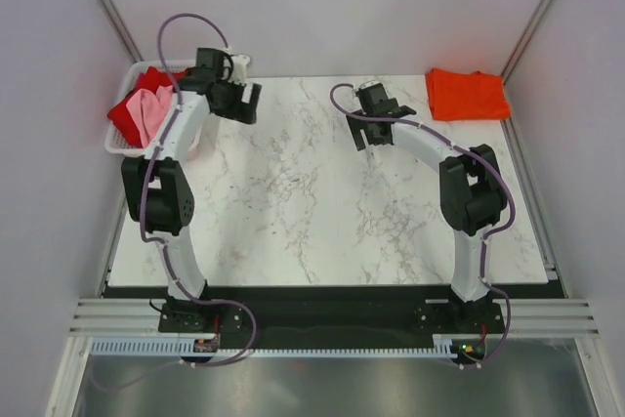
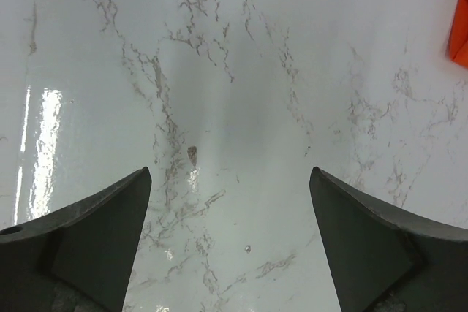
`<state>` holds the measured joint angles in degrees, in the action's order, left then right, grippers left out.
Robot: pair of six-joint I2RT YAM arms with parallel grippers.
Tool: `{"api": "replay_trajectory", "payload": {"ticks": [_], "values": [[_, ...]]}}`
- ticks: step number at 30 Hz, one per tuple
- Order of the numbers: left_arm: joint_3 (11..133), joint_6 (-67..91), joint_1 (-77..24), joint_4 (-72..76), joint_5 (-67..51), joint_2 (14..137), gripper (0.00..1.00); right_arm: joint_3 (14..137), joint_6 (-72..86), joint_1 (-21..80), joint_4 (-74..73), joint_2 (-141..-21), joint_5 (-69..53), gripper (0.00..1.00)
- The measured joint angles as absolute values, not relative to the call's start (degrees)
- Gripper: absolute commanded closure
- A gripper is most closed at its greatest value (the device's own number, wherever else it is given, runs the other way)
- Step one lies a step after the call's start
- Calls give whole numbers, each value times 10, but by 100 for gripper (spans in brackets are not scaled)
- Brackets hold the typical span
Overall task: Fold and stack the t-shirts
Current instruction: Grab the tshirt from the pile
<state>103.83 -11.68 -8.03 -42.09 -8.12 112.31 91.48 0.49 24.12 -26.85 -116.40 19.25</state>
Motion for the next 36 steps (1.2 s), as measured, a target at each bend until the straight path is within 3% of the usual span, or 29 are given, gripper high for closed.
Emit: {"api": "replay_trajectory", "payload": {"ticks": [6,9,10,12,20,36], "values": [[1186,-147,79,-497,-90,1152,15,920,-1,241,-276,-1166,136,2],[1303,-146,138,-513,-89,1196,29,919,-13,241,-280,-1167,110,2],[1323,-146,152,-515,-89,1204,40,919,-15,241,-280,-1167,105,2],[1334,-149,164,-525,-88,1211,44,919,-18,241,-281,-1169,99,2],[1316,-151,145,-568,-102,1238,43,919,-31,241,-288,-1170,88,2],[1288,-170,142,-584,-101,1270,52,919,-35,238,-293,-1181,71,2]]}}
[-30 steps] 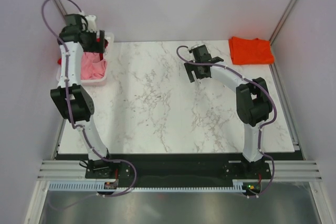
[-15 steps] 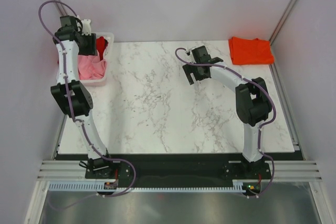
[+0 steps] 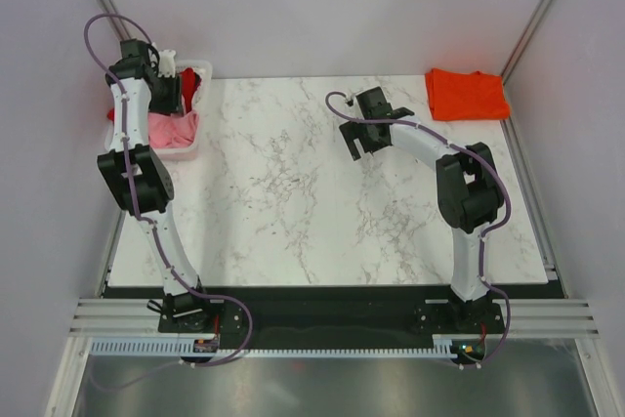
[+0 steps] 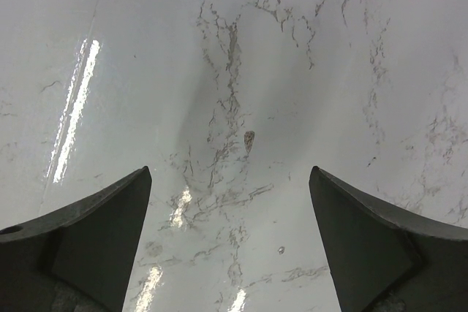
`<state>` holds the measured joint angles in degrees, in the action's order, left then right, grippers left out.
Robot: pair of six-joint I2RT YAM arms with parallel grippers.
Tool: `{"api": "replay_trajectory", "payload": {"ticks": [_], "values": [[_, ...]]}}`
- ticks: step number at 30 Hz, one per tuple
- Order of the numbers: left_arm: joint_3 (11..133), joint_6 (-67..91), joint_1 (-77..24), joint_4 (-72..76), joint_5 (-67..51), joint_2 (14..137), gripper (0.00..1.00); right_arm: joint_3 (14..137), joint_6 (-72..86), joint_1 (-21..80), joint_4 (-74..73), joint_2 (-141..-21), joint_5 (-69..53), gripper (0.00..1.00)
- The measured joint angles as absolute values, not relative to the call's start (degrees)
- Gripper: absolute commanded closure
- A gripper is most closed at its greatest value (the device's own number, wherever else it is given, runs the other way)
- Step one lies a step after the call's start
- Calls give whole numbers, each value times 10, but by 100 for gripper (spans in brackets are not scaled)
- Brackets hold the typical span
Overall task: Fold and stack the t-shirts
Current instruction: Grab the tshirt from the pile
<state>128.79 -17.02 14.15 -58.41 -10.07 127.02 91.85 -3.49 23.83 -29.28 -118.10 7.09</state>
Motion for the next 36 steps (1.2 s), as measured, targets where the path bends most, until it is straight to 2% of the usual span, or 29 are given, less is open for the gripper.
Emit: {"api": "replay_trajectory", "payload": {"ticks": [12,15,16,17,18,19,27,36], "values": [[1282,-172,142,-584,-90,1278,58,917,-43,238,-293,-1184,63,3],[1282,-172,142,-585,-90,1281,69,915,-44,238,-294,-1184,62,3],[1282,-172,142,-585,-90,1281,82,914,-44,238,-294,-1184,62,3],[1282,-173,142,-585,-90,1282,90,913,-44,238,-294,-1184,62,3],[1282,-173,142,-585,-90,1284,96,913,-45,238,-294,-1184,62,3],[1282,-174,142,-585,-90,1285,98,912,-46,238,-294,-1184,62,3],[1308,-174,142,-588,-109,1281,98,893,-59,238,-292,-1182,63,2],[1334,-173,133,-545,-190,1115,98,896,-62,236,-262,-1149,83,2]]}}
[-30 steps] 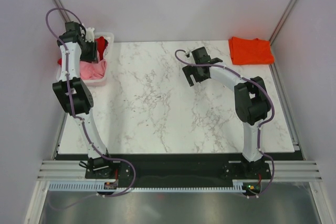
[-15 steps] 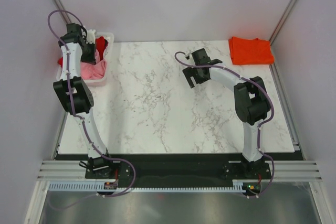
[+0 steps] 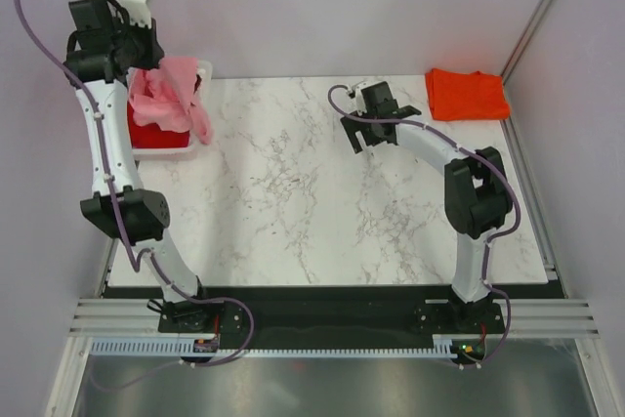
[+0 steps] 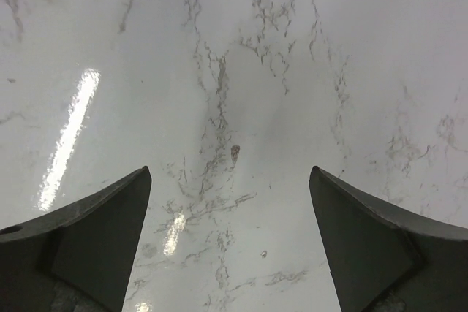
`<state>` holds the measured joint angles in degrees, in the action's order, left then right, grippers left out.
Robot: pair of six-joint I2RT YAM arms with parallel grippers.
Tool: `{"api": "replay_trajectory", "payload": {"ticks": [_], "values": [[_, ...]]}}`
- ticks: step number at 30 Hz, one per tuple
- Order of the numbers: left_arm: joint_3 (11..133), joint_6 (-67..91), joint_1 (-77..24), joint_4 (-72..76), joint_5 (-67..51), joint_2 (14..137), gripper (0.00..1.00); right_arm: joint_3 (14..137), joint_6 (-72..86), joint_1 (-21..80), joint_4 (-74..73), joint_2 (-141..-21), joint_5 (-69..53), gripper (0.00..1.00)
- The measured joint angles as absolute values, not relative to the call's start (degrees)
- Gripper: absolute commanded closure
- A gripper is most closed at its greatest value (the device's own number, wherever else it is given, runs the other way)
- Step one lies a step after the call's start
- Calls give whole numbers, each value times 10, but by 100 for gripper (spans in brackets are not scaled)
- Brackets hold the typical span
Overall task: Fold and stack the t-shirts
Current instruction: Grab the tshirt from the pile, then move the tshirt to the center of the board
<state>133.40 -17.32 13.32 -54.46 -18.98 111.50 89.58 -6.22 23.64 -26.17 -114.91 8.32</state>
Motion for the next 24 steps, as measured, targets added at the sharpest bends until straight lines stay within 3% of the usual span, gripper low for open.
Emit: {"api": "replay_trajectory", "payload": {"ticks": [11,17,24], "values": [[1391,-182,-20,-451,-228,973,98,994,-9,172,-227,-1141,-28,2],[1391,-208,-141,-442,-223,972,98,987,-50,154,-226,-1128,-19,2],[1381,-215,-203,-430,-227,982,98,908,-123,135,-213,-1026,-64,2]]}}
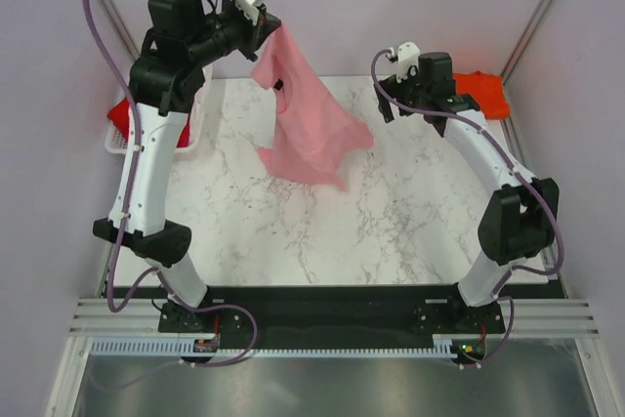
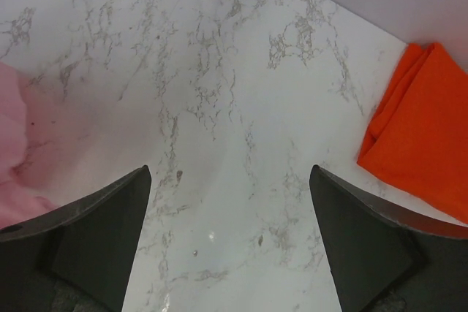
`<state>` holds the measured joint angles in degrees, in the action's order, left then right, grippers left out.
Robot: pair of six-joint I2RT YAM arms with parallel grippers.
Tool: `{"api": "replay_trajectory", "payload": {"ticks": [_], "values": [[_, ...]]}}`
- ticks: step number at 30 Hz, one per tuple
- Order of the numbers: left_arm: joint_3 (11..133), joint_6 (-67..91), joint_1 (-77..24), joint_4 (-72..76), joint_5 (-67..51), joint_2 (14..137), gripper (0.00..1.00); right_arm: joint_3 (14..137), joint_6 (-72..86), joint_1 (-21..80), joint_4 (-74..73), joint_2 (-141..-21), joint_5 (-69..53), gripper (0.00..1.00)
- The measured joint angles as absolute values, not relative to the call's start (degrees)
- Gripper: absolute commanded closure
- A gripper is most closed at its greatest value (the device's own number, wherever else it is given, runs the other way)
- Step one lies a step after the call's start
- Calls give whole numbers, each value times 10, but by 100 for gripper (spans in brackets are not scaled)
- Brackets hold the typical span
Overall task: Fold and stack the t-shirts
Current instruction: Move the tshirt to the center of the board
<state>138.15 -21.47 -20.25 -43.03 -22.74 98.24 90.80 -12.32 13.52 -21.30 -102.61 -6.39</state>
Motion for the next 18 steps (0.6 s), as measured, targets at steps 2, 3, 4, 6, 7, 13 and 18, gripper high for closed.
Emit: {"api": "replay_trajectory", "payload": {"ticks": [2,3,4,6,7,13,18], "values": [[1377,-213,-207,-424,-233,1001,98,881,-140,132,-209,-976,-79,2],[1374,-211,-207,-418,-238,1013,98,866,-150,132,-205,-956,-88,2],[1371,-208,-207,-412,-245,1031,98,854,-158,133,-204,-940,-95,2],[1367,-201,-207,-400,-258,1068,98,827,-180,133,-202,-912,-108,2],[1366,-195,-207,-395,-264,1093,98,814,-190,134,-205,-901,-114,2],[1365,-168,-213,-356,-283,1244,98,744,-265,134,-230,-849,-139,5],[1397,-154,-231,-298,-266,1346,65,718,-349,141,-259,-817,-180,5]]}}
